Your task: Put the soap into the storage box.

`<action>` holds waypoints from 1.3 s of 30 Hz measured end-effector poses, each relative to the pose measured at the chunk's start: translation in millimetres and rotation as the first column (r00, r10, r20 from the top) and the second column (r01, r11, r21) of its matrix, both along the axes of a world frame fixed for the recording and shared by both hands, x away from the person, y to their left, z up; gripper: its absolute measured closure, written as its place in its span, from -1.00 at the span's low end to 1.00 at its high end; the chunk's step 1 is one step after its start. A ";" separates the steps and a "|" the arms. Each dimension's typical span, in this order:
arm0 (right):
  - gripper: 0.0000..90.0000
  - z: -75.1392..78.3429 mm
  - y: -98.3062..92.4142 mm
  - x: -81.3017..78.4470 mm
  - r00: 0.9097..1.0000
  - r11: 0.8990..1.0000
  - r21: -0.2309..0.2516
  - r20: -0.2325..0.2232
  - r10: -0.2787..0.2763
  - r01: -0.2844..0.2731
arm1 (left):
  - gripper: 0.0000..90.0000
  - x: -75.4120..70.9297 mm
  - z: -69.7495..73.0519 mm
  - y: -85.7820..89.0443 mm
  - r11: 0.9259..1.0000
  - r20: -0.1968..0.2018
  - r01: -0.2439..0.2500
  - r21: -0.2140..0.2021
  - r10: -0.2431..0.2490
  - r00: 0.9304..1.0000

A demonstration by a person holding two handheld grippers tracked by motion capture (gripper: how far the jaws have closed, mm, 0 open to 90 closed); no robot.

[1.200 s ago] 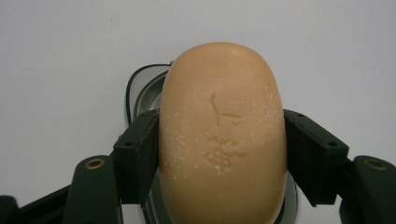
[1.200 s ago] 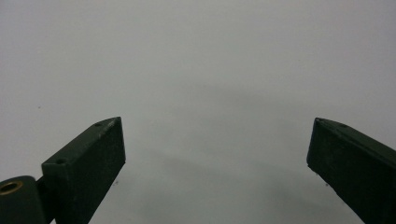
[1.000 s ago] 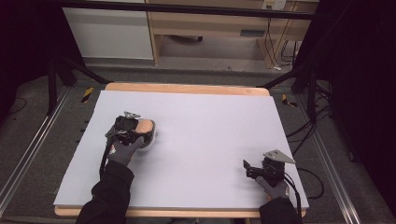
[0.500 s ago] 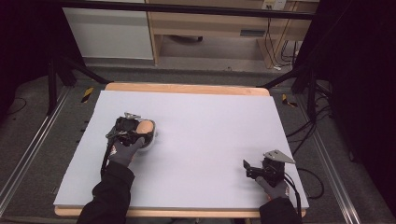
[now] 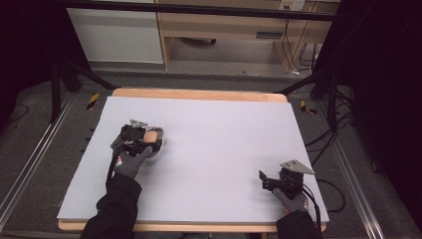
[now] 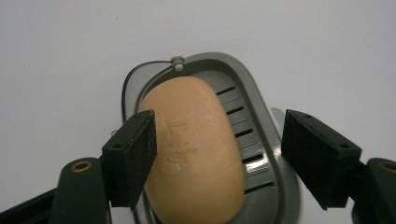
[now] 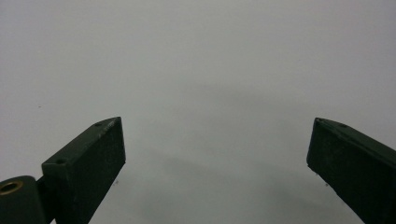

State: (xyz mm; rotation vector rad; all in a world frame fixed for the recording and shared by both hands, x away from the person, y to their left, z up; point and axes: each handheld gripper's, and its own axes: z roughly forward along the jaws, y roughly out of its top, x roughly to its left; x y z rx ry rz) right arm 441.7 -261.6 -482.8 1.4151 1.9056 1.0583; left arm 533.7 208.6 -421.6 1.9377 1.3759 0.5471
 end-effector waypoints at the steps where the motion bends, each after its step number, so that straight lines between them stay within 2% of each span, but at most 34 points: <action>1: -0.90 -0.1 0.0 0.1 1.000 1.000 0.001 0.000 0.000 0.000 | -0.44 -1.4 1.7 0.3 1.000 0.008 0.011 -0.010 -0.011 1.000; 5: -0.90 0.0 0.0 0.0 1.000 1.000 0.000 0.001 -0.001 0.001 | -0.48 -9.7 8.6 -0.7 0.997 0.041 0.057 -0.042 -0.055 0.998; 14: -0.90 0.5 0.0 -0.3 1.000 1.000 0.006 -0.002 -0.007 0.007 | -0.62 -34.6 15.5 -0.6 0.992 0.092 0.128 -0.023 -0.125 0.988; 18: -0.90 0.4 -1.0 -0.1 1.000 1.000 -0.003 0.004 -0.009 0.009 | -0.65 -46.9 13.1 6.3 0.988 0.094 0.152 -0.022 -0.150 0.984; 22: -0.90 0.6 -1.3 -0.2 1.000 1.000 -0.003 0.002 -0.015 0.015 | -0.69 -58.0 7.8 16.0 0.989 0.107 0.146 -0.010 -0.144 0.984; 28: -0.90 0.5 -1.3 -0.4 1.000 1.000 -0.004 -0.002 -0.018 0.018 | -0.73 -73.1 0.7 35.7 0.992 0.128 0.122 -0.028 -0.118 0.985; 32: -0.90 0.3 -2.6 -0.4 1.000 1.000 -0.002 -0.002 -0.018 0.018 | -0.74 -82.2 -9.3 45.6 0.993 0.136 0.107 -0.044 -0.101 0.986; 35: -0.90 0.4 -3.8 -1.0 1.000 1.000 0.010 -0.010 -0.029 0.029 | -0.74 -85.8 -15.7 52.3 0.995 0.134 0.094 -0.014 -0.091 0.987; 39: -0.90 1.1 -6.3 -1.9 0.999 0.999 0.013 -0.010 -0.042 0.042 | -0.74 -90.8 -21.4 62.6 0.995 0.131 0.089 -0.042 -0.083 0.988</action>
